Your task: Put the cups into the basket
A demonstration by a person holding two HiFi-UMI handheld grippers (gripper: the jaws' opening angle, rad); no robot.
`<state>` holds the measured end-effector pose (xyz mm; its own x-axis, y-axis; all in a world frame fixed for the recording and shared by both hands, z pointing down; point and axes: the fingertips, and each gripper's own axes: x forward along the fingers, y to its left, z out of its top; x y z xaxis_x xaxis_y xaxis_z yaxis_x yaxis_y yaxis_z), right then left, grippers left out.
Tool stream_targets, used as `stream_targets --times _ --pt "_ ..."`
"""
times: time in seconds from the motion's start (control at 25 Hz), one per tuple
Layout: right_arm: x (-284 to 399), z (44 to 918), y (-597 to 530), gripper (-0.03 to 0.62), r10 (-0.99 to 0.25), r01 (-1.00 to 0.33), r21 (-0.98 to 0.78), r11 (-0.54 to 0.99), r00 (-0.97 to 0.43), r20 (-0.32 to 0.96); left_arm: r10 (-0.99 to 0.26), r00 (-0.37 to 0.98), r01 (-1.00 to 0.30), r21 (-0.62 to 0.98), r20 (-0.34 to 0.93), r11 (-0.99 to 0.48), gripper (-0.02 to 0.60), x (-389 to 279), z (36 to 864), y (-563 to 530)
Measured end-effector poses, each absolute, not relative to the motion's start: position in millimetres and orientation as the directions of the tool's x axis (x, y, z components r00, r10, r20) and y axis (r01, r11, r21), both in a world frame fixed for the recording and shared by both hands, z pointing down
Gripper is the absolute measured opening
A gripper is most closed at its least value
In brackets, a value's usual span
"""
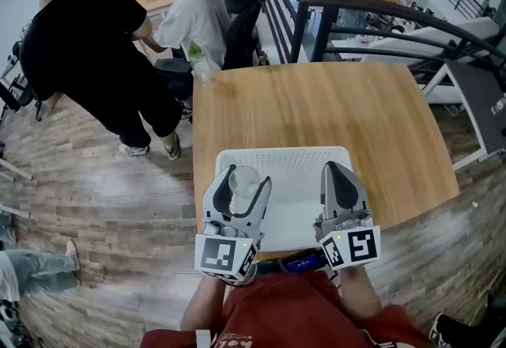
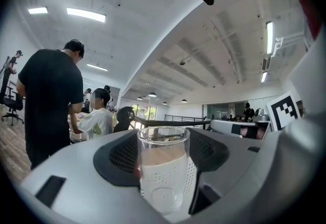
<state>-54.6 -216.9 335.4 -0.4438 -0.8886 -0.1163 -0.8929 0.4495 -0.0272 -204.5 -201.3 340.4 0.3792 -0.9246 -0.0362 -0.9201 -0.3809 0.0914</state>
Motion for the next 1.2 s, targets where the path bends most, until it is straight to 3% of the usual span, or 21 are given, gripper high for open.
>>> stream_targets --times 0.6,1.2 --pt "-26.0 340.9 -227.4 0.005 -0.892 -0.894 -0.065 0.444 -0.433 -0.134 -0.87 0.491 -0.871 0.031 0.038 -0.49 0.289 -161.3 361.0 -213.3" --pt "-2.5 343.7 -237.5 0.005 -0.904 -0.903 -0.089 0.419 -0.407 -0.133 -0.7 0.689 -0.697 -0.091 0.187 -0.711 0.29 -107.1 401.2 -223.1"
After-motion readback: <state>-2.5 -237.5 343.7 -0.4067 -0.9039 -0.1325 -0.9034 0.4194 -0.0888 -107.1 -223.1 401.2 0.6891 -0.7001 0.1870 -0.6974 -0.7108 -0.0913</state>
